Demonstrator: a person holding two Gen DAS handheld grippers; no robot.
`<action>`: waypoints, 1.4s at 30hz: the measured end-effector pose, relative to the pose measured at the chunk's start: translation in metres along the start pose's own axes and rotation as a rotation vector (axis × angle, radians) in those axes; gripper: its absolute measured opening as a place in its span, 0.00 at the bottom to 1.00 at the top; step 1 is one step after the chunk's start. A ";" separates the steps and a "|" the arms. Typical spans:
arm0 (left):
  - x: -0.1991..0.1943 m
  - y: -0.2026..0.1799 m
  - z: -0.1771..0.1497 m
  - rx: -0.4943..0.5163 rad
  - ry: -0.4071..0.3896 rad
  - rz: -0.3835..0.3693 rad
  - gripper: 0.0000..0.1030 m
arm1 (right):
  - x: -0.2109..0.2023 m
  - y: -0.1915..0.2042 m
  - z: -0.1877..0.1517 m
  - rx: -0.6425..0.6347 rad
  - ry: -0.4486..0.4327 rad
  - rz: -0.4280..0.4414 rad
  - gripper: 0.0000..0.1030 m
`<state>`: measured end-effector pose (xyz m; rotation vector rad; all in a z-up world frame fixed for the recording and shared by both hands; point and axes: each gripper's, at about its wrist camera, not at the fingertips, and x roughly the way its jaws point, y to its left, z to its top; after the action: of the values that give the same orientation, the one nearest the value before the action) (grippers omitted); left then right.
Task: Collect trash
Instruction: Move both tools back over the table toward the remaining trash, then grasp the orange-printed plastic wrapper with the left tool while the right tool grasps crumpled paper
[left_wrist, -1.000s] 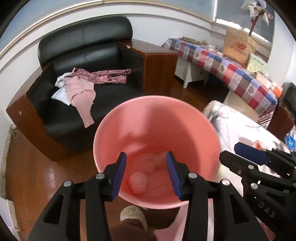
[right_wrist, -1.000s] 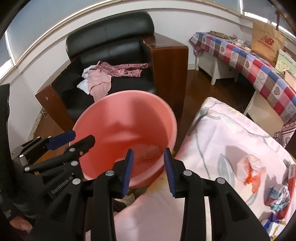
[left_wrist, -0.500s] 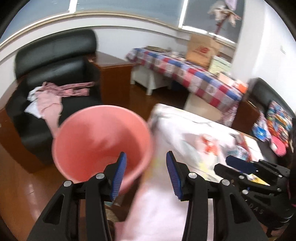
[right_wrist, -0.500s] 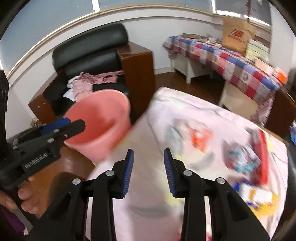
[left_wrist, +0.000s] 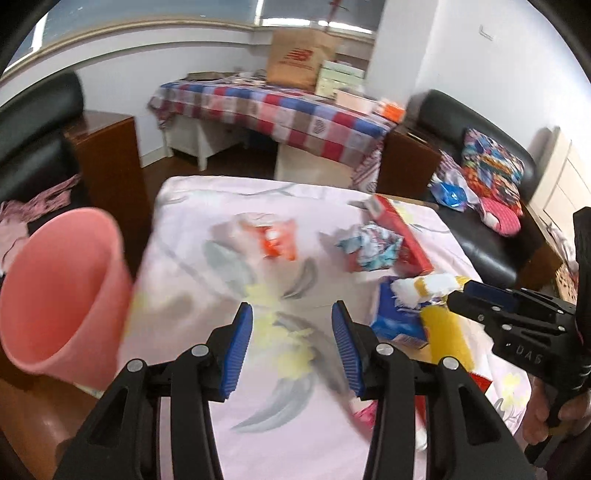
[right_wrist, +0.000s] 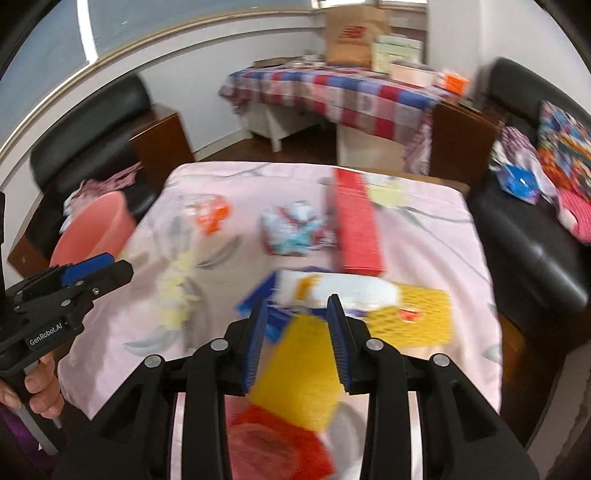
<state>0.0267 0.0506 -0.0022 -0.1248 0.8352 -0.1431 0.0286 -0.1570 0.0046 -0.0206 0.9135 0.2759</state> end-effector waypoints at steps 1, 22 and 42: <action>0.005 -0.003 0.004 0.006 0.000 0.001 0.43 | 0.000 -0.006 0.001 0.011 0.000 -0.005 0.33; 0.102 0.069 0.084 -0.160 0.069 0.026 0.43 | 0.034 -0.012 0.026 0.044 0.041 0.140 0.39; 0.105 0.044 0.055 -0.092 0.068 -0.072 0.33 | 0.053 -0.009 0.030 0.051 0.083 0.111 0.47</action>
<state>0.1400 0.0786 -0.0495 -0.2372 0.9060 -0.1775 0.0852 -0.1498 -0.0196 0.0659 1.0056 0.3568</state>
